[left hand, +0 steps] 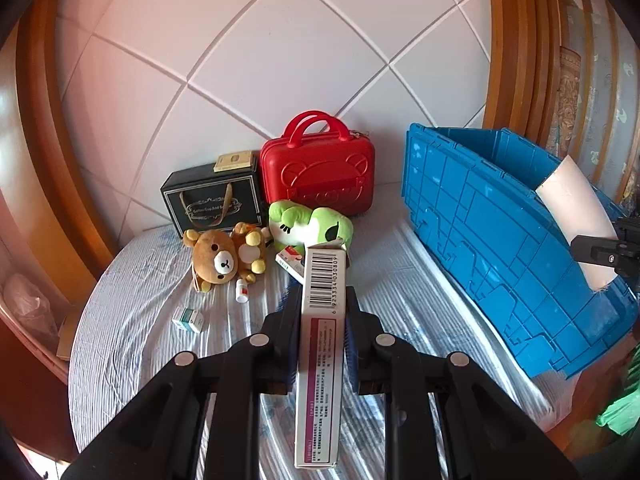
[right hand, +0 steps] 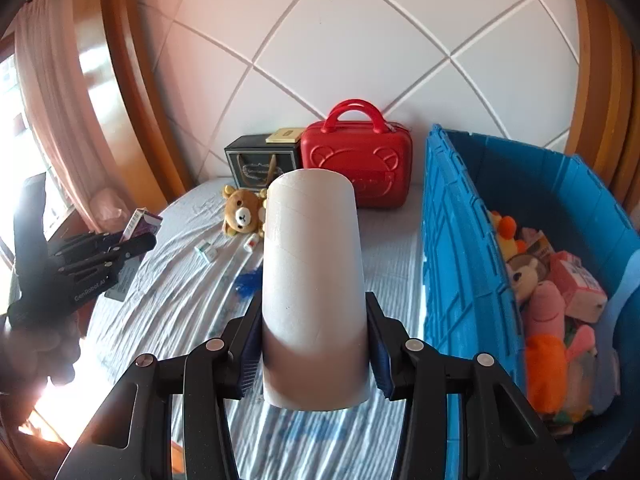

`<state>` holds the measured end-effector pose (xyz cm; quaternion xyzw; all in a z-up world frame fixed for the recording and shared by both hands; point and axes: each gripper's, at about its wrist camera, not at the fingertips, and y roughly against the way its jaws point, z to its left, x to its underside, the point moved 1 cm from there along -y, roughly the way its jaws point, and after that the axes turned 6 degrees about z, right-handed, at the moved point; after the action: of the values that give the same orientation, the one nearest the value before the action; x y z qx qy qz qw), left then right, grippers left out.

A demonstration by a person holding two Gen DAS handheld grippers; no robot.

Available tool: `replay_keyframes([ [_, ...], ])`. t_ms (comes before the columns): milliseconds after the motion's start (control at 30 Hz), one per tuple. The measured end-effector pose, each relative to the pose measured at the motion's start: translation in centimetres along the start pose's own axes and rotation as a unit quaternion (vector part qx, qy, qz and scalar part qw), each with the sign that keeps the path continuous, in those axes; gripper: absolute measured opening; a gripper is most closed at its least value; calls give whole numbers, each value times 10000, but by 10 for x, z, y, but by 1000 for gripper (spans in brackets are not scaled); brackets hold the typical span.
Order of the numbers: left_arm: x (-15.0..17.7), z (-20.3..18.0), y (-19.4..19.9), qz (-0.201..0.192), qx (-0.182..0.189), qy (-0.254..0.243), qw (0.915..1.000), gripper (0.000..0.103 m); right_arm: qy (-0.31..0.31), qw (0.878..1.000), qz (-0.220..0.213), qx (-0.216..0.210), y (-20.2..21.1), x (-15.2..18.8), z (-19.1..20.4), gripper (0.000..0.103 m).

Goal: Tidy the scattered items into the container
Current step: 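Carry the box in the left tool and roll in the right tool over the blue bin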

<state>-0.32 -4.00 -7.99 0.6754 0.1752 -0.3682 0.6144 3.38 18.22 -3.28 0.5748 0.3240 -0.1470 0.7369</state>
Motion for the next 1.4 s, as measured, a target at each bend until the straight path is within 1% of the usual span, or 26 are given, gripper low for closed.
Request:
replay_keyframes([
  [200,-23,-39,13,-223,100,-104,9996,18,64,9998,-181,61,26,0,-26,45],
  [367,-41,-74,15,-239,150,-184,9994,18,37,9994,-304,150,48,-3,-56,45],
  [567,-63,-121,14,-286,258,-377,9985,19,-209,9984,-453,271,71,-2,-103,45],
  [833,-90,-192,1,-310,540,-749,9952,18,-618,9956,-472,532,91,14,-170,45],
  [1067,-114,-263,-6,-395,1006,-1253,9862,18,-994,9910,-461,772,104,30,-222,45],
  [1133,-120,-282,-7,-390,1200,-1333,9830,18,-1094,9893,-477,843,108,34,-234,45],
  [1267,-130,-318,-9,-442,1467,-1583,9754,18,-1281,9857,-494,978,117,43,-255,45],
  [1400,-137,-349,-12,-412,1754,-1745,9680,18,-1428,9824,-497,1095,122,50,-273,45],
])
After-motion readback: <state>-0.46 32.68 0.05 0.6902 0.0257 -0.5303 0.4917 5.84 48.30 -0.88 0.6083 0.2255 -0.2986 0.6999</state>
